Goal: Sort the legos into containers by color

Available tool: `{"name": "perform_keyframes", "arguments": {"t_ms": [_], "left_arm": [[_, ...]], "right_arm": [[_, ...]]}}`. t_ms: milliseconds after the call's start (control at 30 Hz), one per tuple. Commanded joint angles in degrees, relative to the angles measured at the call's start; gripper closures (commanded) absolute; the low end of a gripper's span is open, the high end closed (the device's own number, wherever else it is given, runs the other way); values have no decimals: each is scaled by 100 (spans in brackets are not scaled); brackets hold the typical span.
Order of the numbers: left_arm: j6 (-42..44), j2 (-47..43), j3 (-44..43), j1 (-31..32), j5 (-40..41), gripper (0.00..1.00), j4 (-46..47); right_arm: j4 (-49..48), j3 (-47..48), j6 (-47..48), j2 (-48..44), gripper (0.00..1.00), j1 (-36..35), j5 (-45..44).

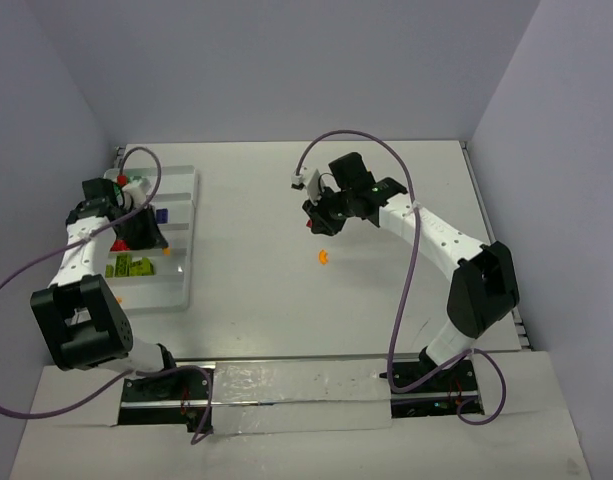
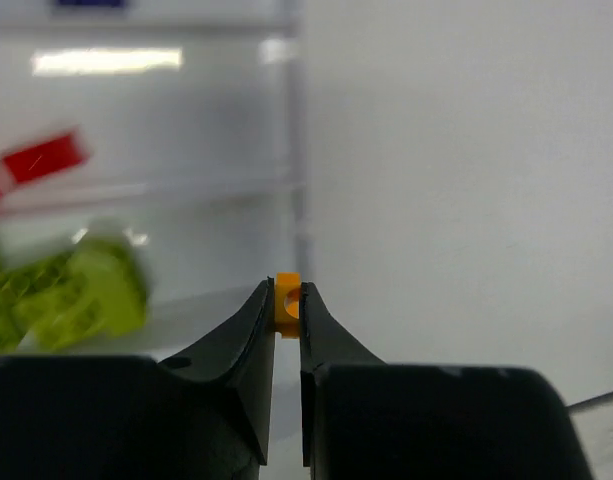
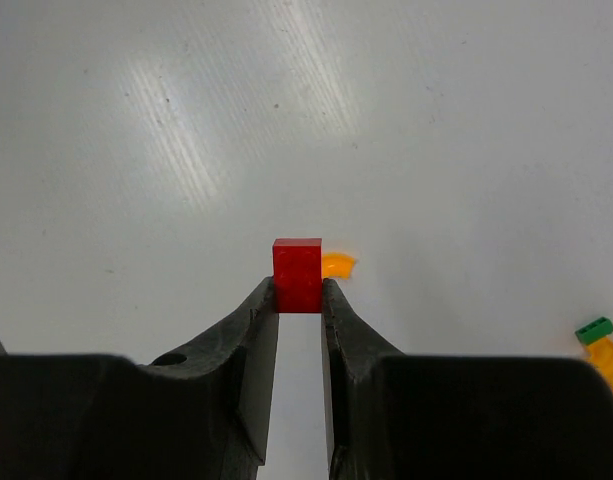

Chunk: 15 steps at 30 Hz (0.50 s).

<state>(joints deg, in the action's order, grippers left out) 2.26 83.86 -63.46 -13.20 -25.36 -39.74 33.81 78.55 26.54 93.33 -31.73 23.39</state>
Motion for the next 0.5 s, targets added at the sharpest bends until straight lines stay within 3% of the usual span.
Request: {"name": "perform_keyframes", "arguments": {"t_ms": [0, 233, 467], "left_arm": [[1493, -305, 262, -920, 1412, 100, -996], [2014, -547, 327, -1480, 2328, 100, -687], [2261, -441, 676, -1677, 2605, 100, -290]], "right_arm": [[278, 419, -266, 43, 100, -3, 574], [433, 795, -485, 318, 100, -18, 781], [680, 1119, -501, 528, 100, -18, 738]]}}
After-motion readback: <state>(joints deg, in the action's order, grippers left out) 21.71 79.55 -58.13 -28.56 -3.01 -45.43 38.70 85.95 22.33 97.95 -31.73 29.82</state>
